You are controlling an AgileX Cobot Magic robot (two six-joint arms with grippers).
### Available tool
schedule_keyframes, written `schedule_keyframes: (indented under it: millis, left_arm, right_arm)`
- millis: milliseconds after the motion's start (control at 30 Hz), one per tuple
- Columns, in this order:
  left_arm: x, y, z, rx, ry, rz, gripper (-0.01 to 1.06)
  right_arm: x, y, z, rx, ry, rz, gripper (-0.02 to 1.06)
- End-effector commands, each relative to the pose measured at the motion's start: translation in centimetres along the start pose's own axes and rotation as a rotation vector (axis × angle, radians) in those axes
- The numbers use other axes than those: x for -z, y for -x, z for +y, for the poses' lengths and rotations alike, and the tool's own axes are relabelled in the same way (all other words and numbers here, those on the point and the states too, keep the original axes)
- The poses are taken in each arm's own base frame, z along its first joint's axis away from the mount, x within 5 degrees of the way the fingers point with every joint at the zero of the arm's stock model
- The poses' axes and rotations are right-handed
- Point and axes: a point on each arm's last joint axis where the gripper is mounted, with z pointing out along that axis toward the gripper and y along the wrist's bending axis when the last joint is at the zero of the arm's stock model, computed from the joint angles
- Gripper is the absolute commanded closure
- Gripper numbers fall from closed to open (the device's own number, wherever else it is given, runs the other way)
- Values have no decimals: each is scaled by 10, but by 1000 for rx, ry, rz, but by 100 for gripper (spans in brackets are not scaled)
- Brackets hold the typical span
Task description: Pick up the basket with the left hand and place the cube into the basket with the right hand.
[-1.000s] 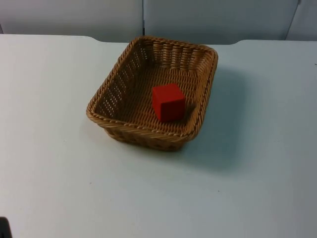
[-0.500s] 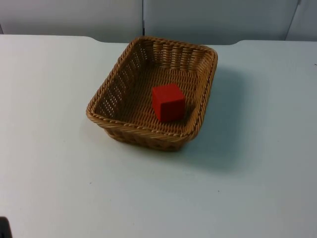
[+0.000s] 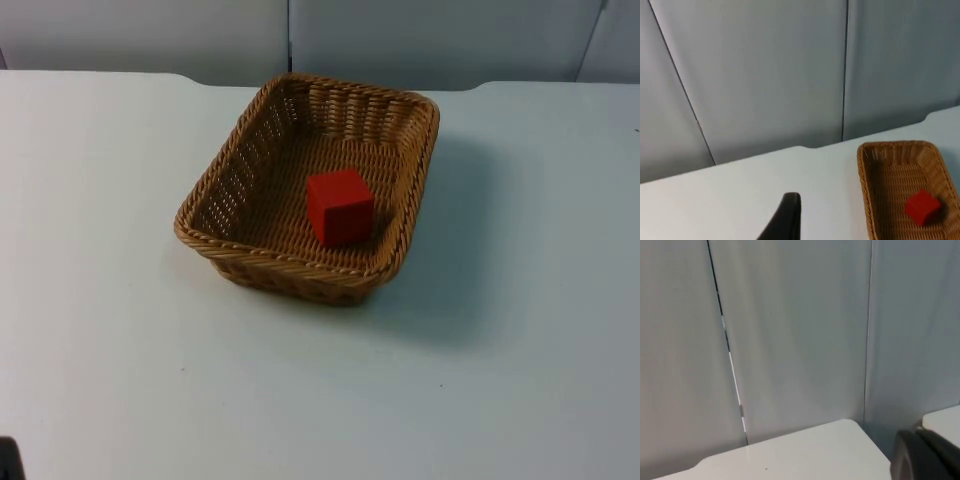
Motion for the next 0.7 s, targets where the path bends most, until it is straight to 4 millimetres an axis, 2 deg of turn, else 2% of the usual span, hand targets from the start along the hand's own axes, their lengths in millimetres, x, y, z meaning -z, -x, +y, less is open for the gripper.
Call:
schedule_keyframes:
  millis: [0,133,167,267,300,333,433,667]
  left_arm:
    - [2,-16,-5,10,-17,17,16]
    - [-4,-56,-9,71,0,100,16]
    - [-4,-56,-9,71,0,100,16]
    - [-8,-90,-12,92,18,163,16]
    - [-10,-100,-12,92,27,183,16]
    - [-10,-100,-12,92,27,183,16]
    - [-13,-131,-15,93,45,234,16]
    - [-9,-139,-18,99,47,227,16]
  right_arm:
    - [4,-4,-2,-4,25,15,105]
    - [13,-9,0,-39,183,6,105]
    - [13,-9,0,-39,183,6,105]
    - [26,-24,-3,-41,304,-3,105]
    - [30,-30,-5,-39,321,-11,105]
    - [30,-30,-5,-39,321,-11,105]
    - [47,-45,-15,-39,313,-57,105]
    - [58,-50,-19,-64,327,-84,104]
